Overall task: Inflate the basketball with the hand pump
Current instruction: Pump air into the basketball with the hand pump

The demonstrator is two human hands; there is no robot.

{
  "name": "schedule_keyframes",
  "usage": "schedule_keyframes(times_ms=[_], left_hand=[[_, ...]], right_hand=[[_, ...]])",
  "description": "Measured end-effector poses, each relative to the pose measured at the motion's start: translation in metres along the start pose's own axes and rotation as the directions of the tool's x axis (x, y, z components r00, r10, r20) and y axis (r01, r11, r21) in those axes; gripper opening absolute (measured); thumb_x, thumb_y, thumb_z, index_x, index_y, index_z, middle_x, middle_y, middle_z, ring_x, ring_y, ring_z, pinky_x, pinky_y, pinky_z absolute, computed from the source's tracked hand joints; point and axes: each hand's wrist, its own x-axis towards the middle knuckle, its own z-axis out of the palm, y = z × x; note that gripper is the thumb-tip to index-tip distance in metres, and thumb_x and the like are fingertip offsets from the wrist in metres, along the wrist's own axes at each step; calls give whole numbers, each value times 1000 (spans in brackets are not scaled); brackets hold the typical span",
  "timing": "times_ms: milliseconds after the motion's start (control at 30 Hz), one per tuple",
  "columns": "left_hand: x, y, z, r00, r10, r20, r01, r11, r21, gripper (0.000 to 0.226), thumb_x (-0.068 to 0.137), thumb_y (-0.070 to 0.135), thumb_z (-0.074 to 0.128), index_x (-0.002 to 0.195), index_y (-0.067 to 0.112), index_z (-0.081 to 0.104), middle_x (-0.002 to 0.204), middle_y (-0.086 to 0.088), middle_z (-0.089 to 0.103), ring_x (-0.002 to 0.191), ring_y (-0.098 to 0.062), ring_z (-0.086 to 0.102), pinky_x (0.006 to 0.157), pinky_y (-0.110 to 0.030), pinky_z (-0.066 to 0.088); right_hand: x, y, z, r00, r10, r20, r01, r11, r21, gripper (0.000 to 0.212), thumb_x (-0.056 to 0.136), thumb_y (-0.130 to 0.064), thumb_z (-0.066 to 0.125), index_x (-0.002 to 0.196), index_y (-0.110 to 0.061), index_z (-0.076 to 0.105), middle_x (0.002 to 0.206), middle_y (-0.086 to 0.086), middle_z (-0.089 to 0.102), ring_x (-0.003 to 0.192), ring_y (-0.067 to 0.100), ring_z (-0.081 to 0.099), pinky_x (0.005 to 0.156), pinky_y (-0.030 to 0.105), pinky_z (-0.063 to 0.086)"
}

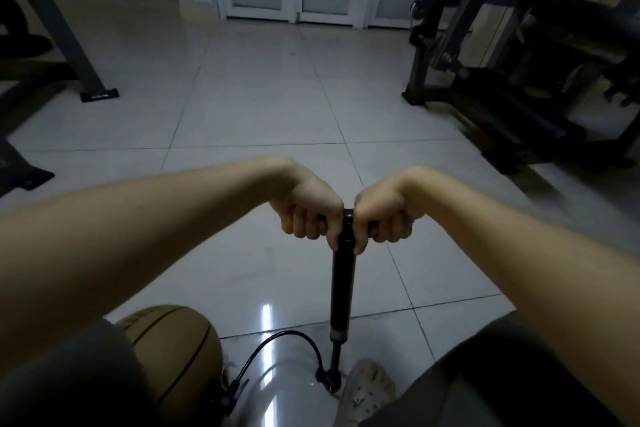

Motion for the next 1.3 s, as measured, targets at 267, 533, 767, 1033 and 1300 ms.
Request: schedule_keyframes(times_ms=[267,533,767,1033,1300], left_hand=[[94,-38,52,1000,31,-3,-31,999,-36,34,85,7,62,61,21,44,55,4,20,51,-15,12,54,-31,7],[140,-51,86,1000,-7,-5,6,999,-51,34,79,6,65,56,19,43,55,2,27,49,-15,18,52,-28,12],[89,-27,57,998,-48,30,47,998,32,36,86,14,64,61,23,40,57,4,24,48,-14,17,45,-23,11],[-9,14,-9,997,44,-65,-44,999,12,49,90,14,61,58,26,25,55,5,17,48,-13,10,45,-26,6],[73,-17,26,1000,4,11,-4,1000,12,35,85,10,62,63,24,39,58,4,18,50,-14,11,45,-24,9]], right_hand=[[89,32,62,1000,-23,-1,23,1000,-7,21,80,-8,68,70,-18,52,54,-1,29,46,15,20,46,24,18],[136,49,93,999,-4,43,5,1000,-26,14,82,-7,70,74,-10,59,49,0,37,42,15,29,46,25,25],[83,33,59,998,12,68,-9,999,-46,23,87,-12,70,70,-14,54,52,-2,35,44,14,27,45,23,22],[-17,6,-16,998,-69,-14,69,998,-9,34,88,-12,70,65,-19,46,57,0,26,48,13,18,44,24,15],[62,27,33,999,-23,-26,23,1000,-4,27,84,-4,67,67,-15,49,54,0,28,47,14,20,45,23,17]])
